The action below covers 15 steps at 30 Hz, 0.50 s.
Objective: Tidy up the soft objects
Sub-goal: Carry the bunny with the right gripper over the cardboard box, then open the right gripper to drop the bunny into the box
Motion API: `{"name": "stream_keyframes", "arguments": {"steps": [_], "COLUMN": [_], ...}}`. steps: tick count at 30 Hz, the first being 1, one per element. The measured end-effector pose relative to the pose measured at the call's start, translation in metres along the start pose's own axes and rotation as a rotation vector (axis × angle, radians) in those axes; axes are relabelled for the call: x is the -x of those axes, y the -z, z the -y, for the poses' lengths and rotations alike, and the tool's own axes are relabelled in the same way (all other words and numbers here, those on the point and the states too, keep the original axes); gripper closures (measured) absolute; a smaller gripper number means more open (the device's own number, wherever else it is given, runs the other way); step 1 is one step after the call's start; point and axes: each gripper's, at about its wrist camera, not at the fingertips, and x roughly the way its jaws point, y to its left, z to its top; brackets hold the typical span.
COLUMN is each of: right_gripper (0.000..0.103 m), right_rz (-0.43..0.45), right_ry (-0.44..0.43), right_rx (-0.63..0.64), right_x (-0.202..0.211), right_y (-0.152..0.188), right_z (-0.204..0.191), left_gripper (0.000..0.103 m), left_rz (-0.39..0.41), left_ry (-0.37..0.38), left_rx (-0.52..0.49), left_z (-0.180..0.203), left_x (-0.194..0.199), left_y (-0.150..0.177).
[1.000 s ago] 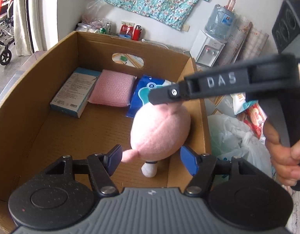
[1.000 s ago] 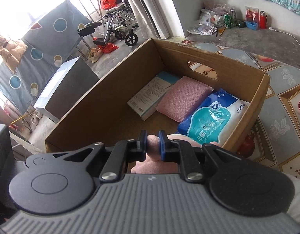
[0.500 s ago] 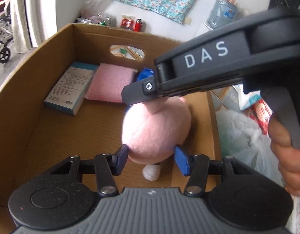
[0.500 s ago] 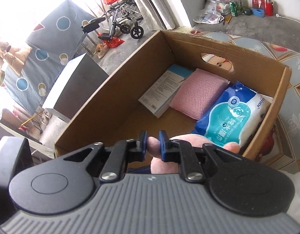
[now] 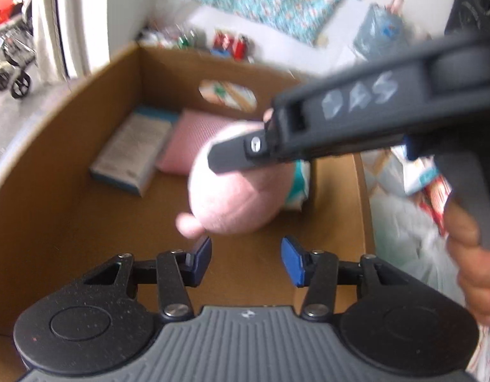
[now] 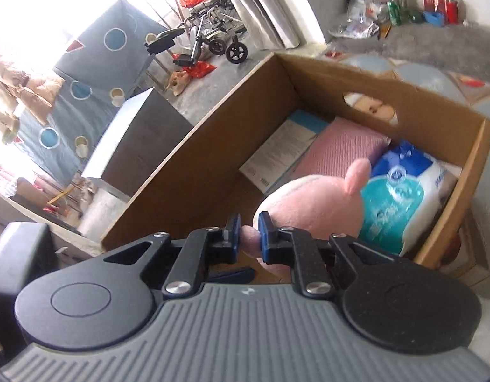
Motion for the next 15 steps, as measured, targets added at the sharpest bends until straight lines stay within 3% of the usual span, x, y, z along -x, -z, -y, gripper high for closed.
{"name": "stream_keyframes", "arguments": {"steps": [5, 10, 15], "right_gripper": [0.091, 0.091, 0.091], "right_rz": [0.001, 0.015, 0.013], "right_ry": [-0.006, -0.035, -0.009], "right_rx": [-0.012, 0.0, -0.032], "right_x": [0.018, 0.034, 0.035], "right_y": [0.003, 0.002, 0.008], "right_z": [0.001, -0.006, -0.001], "left_gripper": [0.054, 0.053, 0.052], "left_rz": [-0.025, 0.028, 0.018], "left_ry": [0.064, 0.067, 0.049], "left_rx": [0.014, 0.002, 0.001], "left_z": [-0.003, -0.011, -0.012], "left_x": [0.007, 0.033, 0.034], "left_y": [0.006, 0.009, 0.009]}}
